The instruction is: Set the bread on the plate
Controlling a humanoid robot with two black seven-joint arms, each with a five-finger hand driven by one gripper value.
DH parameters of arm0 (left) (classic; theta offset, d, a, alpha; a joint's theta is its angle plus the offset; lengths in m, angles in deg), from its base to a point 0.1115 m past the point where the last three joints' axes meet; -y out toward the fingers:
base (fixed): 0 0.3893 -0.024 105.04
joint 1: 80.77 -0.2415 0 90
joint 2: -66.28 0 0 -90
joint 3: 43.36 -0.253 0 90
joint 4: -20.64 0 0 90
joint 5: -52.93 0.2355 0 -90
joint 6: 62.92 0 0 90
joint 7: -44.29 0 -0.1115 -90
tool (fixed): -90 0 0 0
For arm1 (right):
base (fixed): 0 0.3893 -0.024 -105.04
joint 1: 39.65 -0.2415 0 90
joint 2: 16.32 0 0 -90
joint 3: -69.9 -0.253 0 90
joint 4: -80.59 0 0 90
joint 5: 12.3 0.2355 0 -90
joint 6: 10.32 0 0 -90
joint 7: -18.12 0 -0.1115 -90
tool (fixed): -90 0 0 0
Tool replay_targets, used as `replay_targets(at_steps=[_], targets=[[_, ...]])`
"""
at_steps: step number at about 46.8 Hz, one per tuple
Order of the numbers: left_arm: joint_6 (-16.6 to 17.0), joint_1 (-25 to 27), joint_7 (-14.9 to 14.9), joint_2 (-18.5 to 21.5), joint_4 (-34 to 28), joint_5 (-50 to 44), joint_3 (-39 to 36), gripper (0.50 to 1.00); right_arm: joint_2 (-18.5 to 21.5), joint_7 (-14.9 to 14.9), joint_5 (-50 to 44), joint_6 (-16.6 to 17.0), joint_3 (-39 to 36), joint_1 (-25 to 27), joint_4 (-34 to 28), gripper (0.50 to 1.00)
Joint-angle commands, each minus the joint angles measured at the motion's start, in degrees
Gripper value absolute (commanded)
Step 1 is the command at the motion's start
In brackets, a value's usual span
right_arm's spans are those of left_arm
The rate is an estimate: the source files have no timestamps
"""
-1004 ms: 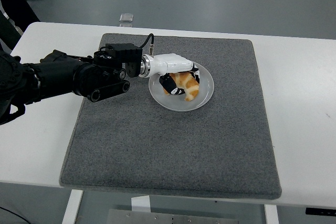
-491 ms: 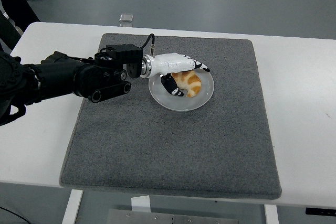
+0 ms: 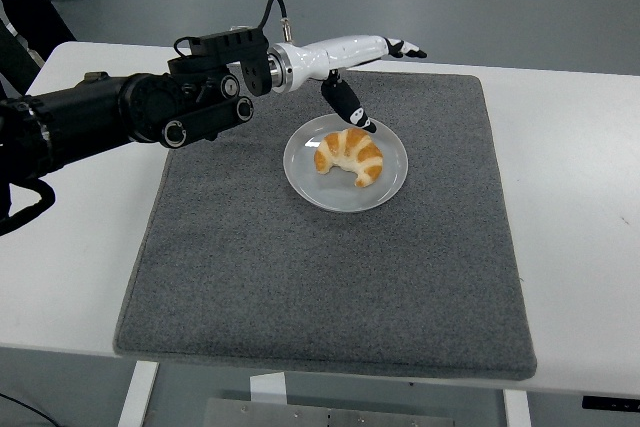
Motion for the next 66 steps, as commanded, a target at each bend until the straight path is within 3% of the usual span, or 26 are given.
replay_targets(at_steps=[1,21,28,37,48,66], targets=[[-0.92,-0.54,0.09,1.08,0.65,-3.66,4.26,0.994,0.0,-0.01,0.0,0.0,0.0,0.0,0.0,0.952],[-0.92,-3.79,0.09,6.18,10.4,-42.51,8.75,1.0,0.0,-0.01,0.0,0.0,0.0,0.0,0.0,0.952],[-1.27,-5.9,0.18,6.27,13.65,-44.71,11.12,1.0,0.0,-0.01,0.0,0.0,0.0,0.0,0.0,0.952],[-1.27,-10.03,0.97,6.27,15.76,-47.96,22.63,1.0,0.0,-0.01,0.0,0.0,0.0,0.0,0.0,0.952],[-1.45,-14.16,2.29,6.45,15.76,-50.34,30.63,1.0,0.0,-0.01,0.35,0.0,-0.09,0.0,0.0,0.952],[-7.51,-18.12,3.43,6.45,16.29,-58.86,35.73,1.0,0.0,-0.01,0.26,0.7,-0.09,0.09,0.53,0.952]])
